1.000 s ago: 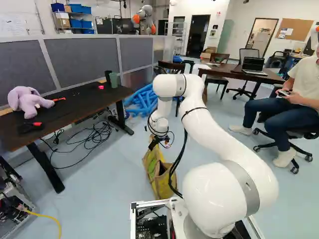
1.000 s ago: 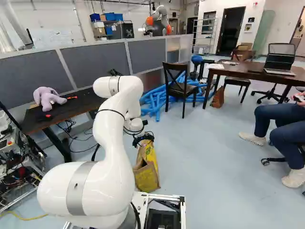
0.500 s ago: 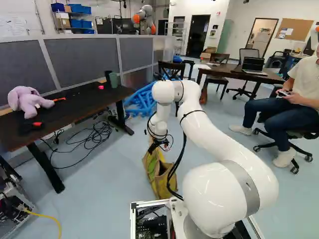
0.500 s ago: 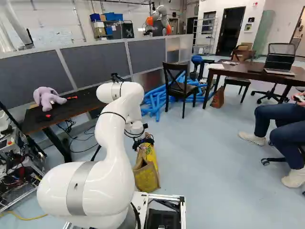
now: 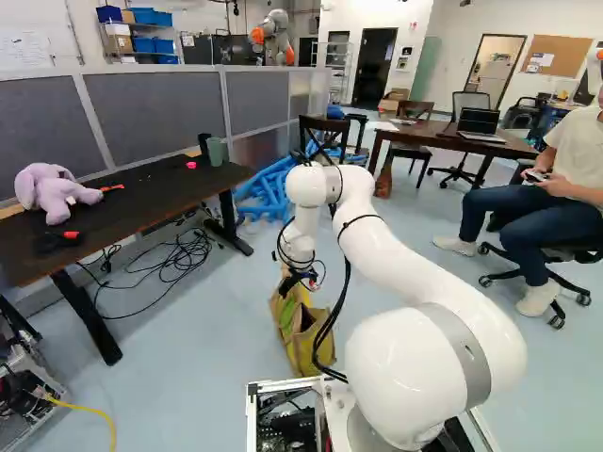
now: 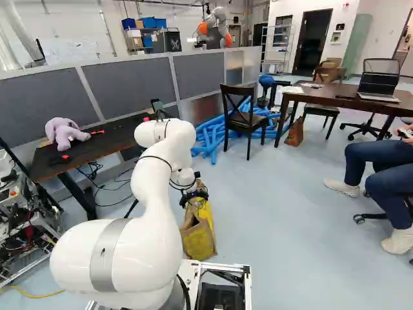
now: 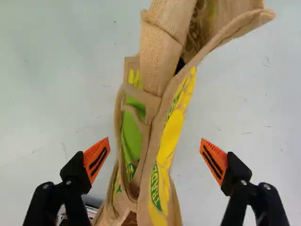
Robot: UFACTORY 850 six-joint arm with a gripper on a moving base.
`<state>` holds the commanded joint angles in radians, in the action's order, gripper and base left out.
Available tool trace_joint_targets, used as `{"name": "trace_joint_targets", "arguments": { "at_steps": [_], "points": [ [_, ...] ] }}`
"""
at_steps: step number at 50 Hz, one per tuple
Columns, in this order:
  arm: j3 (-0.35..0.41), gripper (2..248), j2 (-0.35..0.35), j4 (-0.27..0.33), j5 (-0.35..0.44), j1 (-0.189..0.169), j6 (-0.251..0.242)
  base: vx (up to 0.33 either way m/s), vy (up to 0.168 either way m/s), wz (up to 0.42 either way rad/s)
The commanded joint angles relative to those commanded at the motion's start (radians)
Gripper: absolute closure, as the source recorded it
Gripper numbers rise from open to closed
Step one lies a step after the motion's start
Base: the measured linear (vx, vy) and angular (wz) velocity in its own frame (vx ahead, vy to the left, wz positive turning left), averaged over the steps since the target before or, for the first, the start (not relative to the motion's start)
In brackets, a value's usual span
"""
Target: Pick up the bag on the ground and place it on the table
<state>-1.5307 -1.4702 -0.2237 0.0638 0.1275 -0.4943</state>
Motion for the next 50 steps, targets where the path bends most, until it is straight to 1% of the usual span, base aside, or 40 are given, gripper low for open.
{"name": "trace_joint_targets", "arguments": {
  "at_steps": [17, 37, 44, 45, 49, 50],
  "points": [
    [-0.066, 3, -0.066, 0.0, -0.026, 0.009, 0.0, 0.0, 0.0, 0.0],
    [-0.143, 3, -0.144, 0.0, -0.028, 0.013, 0.0, 0.0, 0.0, 0.0],
    [-0.155, 3, -0.156, 0.0, -0.028, 0.013, 0.0, 0.0, 0.0, 0.0],
    [-0.156, 31, -0.157, 0.0, -0.028, 0.013, 0.0, 0.0, 0.0, 0.0],
    [-0.157, 31, -0.158, 0.0, -0.028, 0.013, 0.0, 0.0, 0.0, 0.0],
    [-0.158, 68, -0.158, 0.0, -0.028, 0.013, 0.0, 0.0, 0.0, 0.0]
  ]
}}
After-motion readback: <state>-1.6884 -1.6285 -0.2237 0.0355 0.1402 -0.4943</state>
